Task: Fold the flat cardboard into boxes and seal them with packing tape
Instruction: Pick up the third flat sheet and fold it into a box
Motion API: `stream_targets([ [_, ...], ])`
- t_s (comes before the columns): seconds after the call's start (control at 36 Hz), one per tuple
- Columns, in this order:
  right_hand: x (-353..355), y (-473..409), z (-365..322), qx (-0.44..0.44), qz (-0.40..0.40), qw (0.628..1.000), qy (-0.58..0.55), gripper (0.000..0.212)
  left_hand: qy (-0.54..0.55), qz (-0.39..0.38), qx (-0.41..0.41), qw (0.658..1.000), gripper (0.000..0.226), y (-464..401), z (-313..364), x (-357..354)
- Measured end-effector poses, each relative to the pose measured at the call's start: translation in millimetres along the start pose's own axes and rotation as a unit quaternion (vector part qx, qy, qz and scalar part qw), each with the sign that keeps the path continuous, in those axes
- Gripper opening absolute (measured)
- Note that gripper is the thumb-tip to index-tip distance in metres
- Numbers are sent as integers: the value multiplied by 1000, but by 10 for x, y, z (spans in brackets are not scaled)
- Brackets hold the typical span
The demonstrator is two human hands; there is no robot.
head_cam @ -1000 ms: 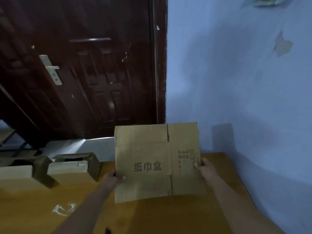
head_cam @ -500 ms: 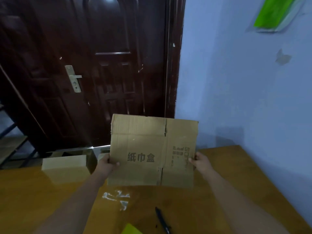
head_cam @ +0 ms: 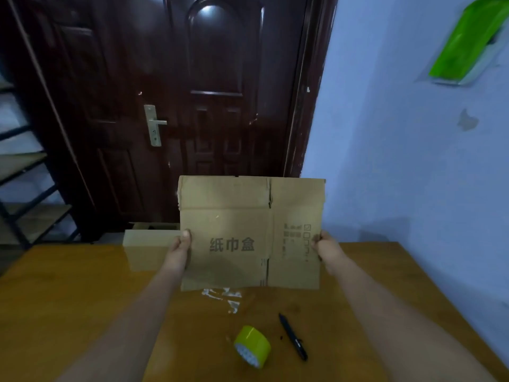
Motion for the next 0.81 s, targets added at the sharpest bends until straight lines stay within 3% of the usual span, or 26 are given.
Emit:
stream_targets([
  [0.08,-209,163,-22,24,-42,998,34,25,-2,13,-46,999,57,180,114,216],
  [0.17,-419,279,20,23,-88,996,8,32,-19,4,-72,997,59,332,171,453],
  [0.28,-706,428,52,28,-152,988,-28,45,-13,10,-100,995,40,493,229,762],
  [0.33,-850,517,82,24,-165,986,-32,51,-16,-2,-108,994,45,568,267,860],
  [0.56,-1372,804,-89,9,-124,990,-73,39,-28,-48,-128,990,48,382,269,1209],
  [0.69,-1801,770,-186,-17,-78,987,-141,38,-49,-75,-123,988,34,68,178,1497],
  [0.81,-2204,765,-237,-42,-69,978,-195,33,-57,-132,-107,984,42,-129,56,1702],
])
Point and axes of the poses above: each hand's wrist, its own y-axis away from the middle knuckle, its own x-axis out of the back of the hand, z = x × y, the point moved 9 cm from there along -y, towards the middle knuckle, and after that the axes turned 11 degrees about -x, right-handed, at the moved point
